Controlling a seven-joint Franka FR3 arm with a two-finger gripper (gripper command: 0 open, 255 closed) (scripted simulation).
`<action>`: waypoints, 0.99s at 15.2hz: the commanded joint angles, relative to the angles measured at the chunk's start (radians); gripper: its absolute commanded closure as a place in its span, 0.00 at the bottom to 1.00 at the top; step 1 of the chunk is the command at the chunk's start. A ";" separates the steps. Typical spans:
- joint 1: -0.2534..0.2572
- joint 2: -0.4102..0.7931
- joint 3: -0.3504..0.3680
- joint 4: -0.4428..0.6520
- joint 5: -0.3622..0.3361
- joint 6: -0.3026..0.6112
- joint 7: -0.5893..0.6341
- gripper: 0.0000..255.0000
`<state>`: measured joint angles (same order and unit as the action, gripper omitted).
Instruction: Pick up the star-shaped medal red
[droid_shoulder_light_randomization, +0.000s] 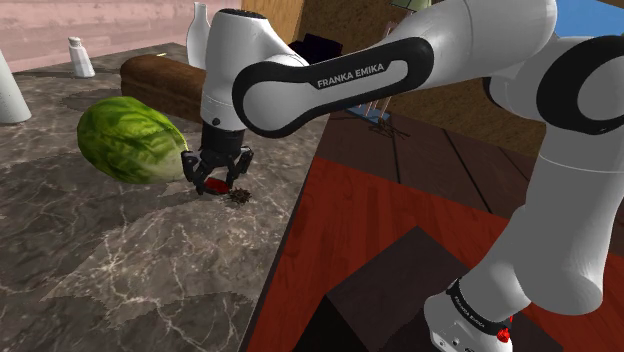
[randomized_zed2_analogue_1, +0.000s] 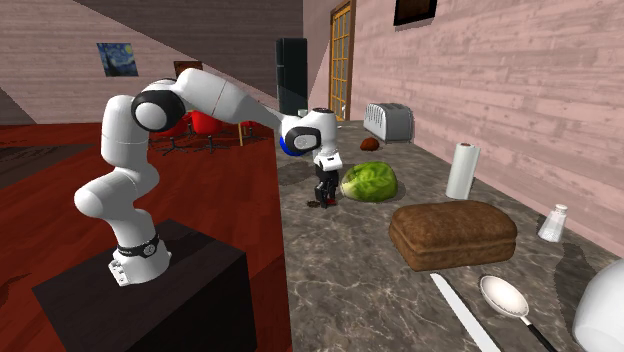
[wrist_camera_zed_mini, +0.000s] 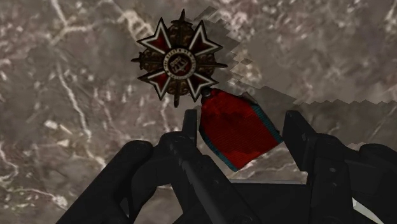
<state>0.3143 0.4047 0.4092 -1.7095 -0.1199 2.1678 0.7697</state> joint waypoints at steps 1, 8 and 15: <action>0.000 0.002 0.000 -0.001 0.000 0.000 0.000 1.00; -0.002 -0.012 0.003 0.022 0.007 -0.035 -0.004 1.00; -0.005 -0.041 0.010 0.077 0.021 -0.118 -0.010 1.00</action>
<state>0.3103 0.3697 0.4181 -1.6381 -0.1014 2.0619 0.7604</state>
